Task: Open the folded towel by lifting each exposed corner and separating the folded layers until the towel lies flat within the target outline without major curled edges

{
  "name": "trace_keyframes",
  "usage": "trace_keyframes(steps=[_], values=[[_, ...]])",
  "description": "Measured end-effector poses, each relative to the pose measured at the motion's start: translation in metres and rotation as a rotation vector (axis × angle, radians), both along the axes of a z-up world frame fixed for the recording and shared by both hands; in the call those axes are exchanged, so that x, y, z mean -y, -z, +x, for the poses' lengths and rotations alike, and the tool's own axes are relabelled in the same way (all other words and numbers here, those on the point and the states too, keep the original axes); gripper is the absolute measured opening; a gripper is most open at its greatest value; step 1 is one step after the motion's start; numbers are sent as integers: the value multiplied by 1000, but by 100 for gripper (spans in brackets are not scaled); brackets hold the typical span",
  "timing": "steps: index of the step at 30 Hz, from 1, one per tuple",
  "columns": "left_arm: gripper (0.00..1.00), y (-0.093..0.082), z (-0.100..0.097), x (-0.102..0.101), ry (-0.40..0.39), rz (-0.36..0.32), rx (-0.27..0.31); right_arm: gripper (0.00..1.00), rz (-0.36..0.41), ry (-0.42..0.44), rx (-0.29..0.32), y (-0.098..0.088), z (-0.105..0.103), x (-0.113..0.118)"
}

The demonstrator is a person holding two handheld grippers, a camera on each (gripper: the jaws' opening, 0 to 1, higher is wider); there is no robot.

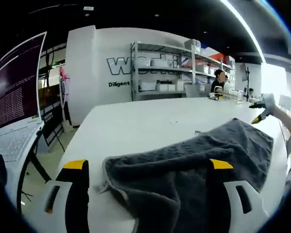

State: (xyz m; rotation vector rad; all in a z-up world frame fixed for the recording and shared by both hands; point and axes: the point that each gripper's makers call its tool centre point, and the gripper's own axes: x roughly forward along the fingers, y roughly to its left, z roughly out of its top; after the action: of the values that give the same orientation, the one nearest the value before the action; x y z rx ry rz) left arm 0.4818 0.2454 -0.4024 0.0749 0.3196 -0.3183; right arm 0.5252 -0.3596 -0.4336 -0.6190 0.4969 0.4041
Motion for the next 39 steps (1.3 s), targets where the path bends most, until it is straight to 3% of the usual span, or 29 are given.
trace_keyframes(steps=[7, 12, 16, 19, 23, 27, 30, 33, 39], values=[[99, -7, -35, 6, 60, -18, 7, 99, 66, -66, 15, -14, -43, -21], [99, -6, -56, -3, 64, -9, 12, 99, 125, -111, 0, -20, -76, -32], [99, -4, -76, -8, 107, 27, 23, 99, 113, -145, 7, -20, -100, -36], [97, -2, -87, -15, 131, 72, 36, 99, 159, -166, 6, -21, -113, -42], [91, 5, -98, -25, 177, 153, 33, 99, 153, -156, 27, -20, -118, -43], [84, 16, -110, -17, 264, 149, 14, 98, 188, -184, 10, -14, -126, -54], [67, 27, -116, -20, 296, 217, 10, 96, 188, -193, 4, -10, -130, -59], [53, 38, -119, -25, 318, 246, -13, 96, 136, -195, 21, -11, -131, -60], [52, 58, -128, -36, 336, 329, -90, 95, 153, -247, 8, -12, -140, -76]])
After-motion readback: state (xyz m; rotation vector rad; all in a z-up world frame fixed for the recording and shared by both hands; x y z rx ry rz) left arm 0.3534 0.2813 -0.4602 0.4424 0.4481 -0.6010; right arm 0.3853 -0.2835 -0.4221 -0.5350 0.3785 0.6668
